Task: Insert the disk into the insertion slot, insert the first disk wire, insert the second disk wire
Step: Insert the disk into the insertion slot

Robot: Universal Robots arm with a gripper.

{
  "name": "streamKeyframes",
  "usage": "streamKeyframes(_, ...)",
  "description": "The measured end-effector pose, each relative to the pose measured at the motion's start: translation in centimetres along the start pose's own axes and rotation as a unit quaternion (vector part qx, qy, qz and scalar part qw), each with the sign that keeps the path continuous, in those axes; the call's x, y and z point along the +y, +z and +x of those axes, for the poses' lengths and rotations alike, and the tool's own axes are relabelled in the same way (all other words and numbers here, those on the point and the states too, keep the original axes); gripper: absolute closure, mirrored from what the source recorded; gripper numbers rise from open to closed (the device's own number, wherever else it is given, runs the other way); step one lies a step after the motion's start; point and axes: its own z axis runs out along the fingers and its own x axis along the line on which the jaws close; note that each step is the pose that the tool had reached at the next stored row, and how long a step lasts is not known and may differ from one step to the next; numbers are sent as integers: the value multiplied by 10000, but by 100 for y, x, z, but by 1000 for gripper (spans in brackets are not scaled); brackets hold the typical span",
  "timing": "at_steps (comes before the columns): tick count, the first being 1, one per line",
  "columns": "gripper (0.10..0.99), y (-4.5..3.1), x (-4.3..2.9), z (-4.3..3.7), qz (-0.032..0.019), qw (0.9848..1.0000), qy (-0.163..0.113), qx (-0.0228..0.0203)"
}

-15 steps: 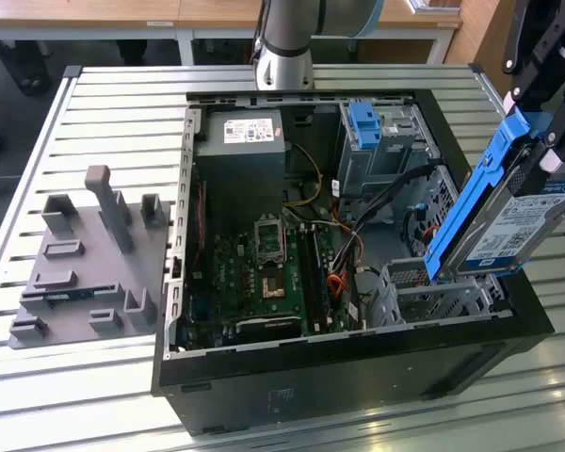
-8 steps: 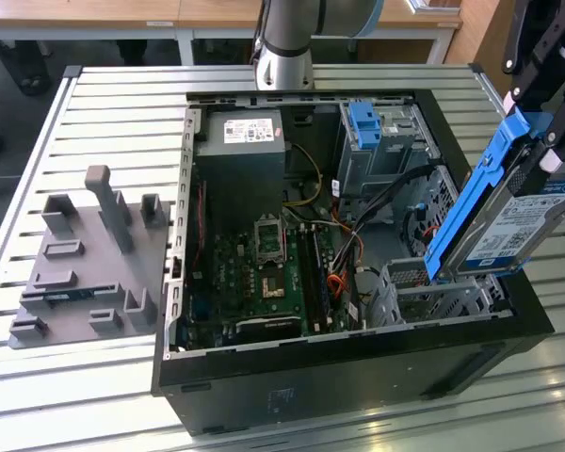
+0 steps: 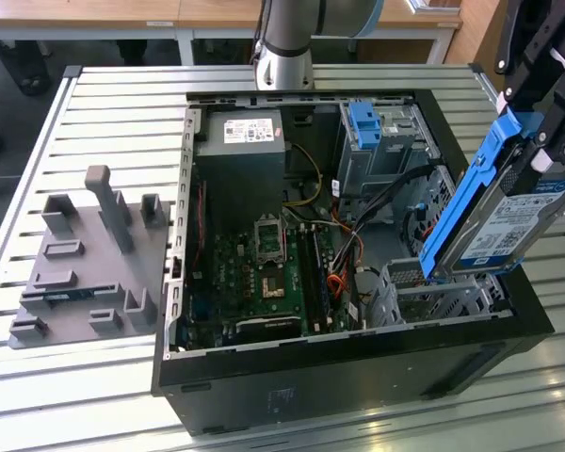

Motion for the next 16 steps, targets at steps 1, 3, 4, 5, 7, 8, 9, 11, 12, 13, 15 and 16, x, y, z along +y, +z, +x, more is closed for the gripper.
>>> streamKeyframes(1, 722, 7, 1, -12, 0, 10000, -4, 0)
streamKeyframes(3, 722, 26, 5, -41, 0, 10000, -17, -3)
streamKeyframes(4, 722, 37, 9, -52, 0, 10000, -26, -4)
streamKeyframes(5, 722, 50, 13, -59, 0, 10000, -36, -3)
streamKeyframes(7, 722, 78, 24, -66, 0, 10000, -47, -5)
streamKeyframes(8, 722, 91, 29, -70, 2, 10000, -47, -7)
streamKeyframes(9, 722, 103, 32, -72, 3, 10000, -47, -10)
streamKeyframes(11, 722, 123, 37, -77, 5, 10000, -48, -16)
streamKeyframes(12, 722, 133, 40, -80, 7, 10000, -48, -17)
streamKeyframes(13, 722, 143, 45, -85, 10, 10000, -47, -17)
streamKeyframes(15, 722, 162, 49, -99, 12, 10000, -45, -17)
streamKeyframes(16, 722, 171, 52, -109, 13, 10000, -39, -18)
